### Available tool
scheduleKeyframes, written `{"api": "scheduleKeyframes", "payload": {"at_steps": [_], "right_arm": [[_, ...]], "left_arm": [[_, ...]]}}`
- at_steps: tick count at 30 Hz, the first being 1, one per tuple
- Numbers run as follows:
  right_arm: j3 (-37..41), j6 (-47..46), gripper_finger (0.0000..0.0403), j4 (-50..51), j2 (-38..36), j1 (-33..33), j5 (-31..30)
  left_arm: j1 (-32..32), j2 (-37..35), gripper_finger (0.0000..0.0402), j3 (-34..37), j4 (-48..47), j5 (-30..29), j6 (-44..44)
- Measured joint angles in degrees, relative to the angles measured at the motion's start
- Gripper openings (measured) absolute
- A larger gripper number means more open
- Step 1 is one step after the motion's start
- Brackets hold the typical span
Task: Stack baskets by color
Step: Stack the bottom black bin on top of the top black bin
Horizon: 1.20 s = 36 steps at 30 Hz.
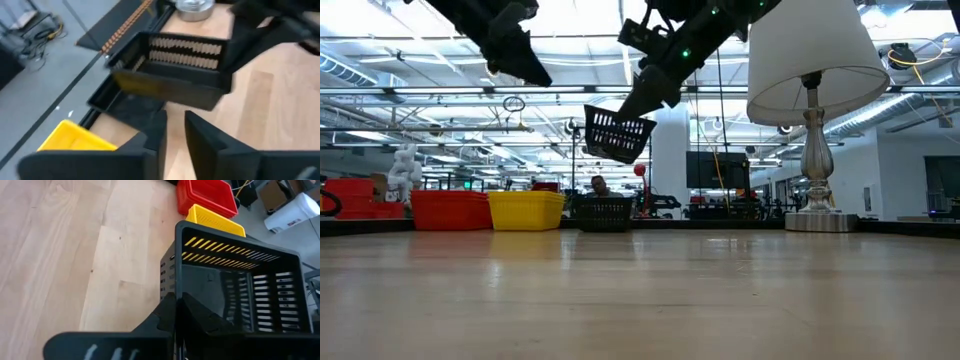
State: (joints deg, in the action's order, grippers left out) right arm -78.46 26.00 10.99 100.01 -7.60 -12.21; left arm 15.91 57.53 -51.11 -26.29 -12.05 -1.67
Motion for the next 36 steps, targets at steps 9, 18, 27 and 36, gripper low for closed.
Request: {"api": "scheduleKeyframes", "payload": {"at_steps": [9,18,27,36], "right_arm": [[0.0,-0.6,0.0009,-0.5,0.0,0.0,0.0],[0.0,-0.9,0.0009,-0.4,0.0,0.0,0.0],[0.0,-0.8,0.0009,0.4,0.0,0.0,0.0],[0.0,-0.7,0.0009,0.4,0.0,0.0,0.0]], "left_arm": [[-6.2,8.1,0.0152,0.0,9.4,0.0,-12.7],[-8.8,14.8,0.0212,0.0,17.4,0.0,-18.8],[-8.1,18.1,0.0192,0.0,18.9,-0.8,-22.5],[-7.9,20.7,0.0151,0.0,20.1,-0.9,-25.3]]}}
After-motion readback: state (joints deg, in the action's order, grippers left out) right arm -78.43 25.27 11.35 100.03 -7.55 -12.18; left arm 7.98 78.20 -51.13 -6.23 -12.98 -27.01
